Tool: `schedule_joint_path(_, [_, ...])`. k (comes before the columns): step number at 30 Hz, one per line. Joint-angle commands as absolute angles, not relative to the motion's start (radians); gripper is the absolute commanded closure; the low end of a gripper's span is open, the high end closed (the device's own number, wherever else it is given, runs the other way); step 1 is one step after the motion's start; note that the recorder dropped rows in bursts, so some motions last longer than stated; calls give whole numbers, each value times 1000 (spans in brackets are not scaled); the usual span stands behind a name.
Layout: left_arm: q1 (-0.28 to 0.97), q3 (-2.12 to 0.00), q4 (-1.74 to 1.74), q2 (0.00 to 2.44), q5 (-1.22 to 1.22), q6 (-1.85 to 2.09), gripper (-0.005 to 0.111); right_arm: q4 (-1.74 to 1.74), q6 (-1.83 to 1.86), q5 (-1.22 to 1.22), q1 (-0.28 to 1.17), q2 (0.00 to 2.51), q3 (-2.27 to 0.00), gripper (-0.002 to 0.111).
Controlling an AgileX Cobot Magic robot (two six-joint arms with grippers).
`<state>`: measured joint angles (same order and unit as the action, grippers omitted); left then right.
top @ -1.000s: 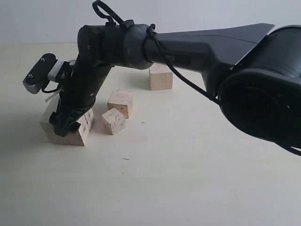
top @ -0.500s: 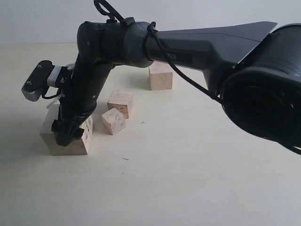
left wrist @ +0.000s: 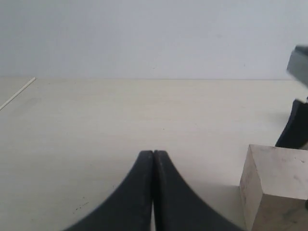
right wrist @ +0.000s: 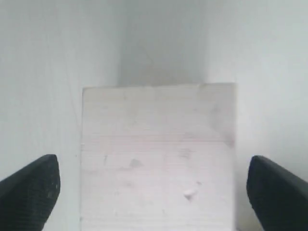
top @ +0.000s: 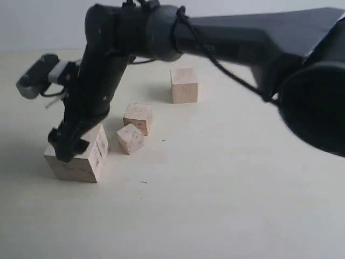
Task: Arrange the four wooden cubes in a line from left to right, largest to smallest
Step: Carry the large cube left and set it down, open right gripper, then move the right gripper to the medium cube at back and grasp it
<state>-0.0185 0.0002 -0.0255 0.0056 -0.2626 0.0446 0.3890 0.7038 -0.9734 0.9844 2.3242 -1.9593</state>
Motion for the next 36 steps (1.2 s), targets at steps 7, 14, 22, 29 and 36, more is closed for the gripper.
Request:
schedule_joint_path(7, [-22, 0, -33, 0, -262, 48, 107, -118, -273, -899, 729, 2073, -1961, 3])
schedule_joint_path(14, [-22, 0, -33, 0, -262, 48, 107, -214, -359, -886, 687, 2235, -1961, 3])
schedule_joint_path(22, [-22, 0, -33, 0, -262, 48, 107, -352, -549, -858, 687, 2317, -1961, 3])
schedule_joint_path(29, [-22, 0, -33, 0, -262, 48, 107, -351, -590, -797, 687, 2373, -1961, 3])
schedule_joint_path(36, [-22, 0, -33, 0, -262, 48, 107, -335, -638, -785, 687, 2410, -1961, 3])
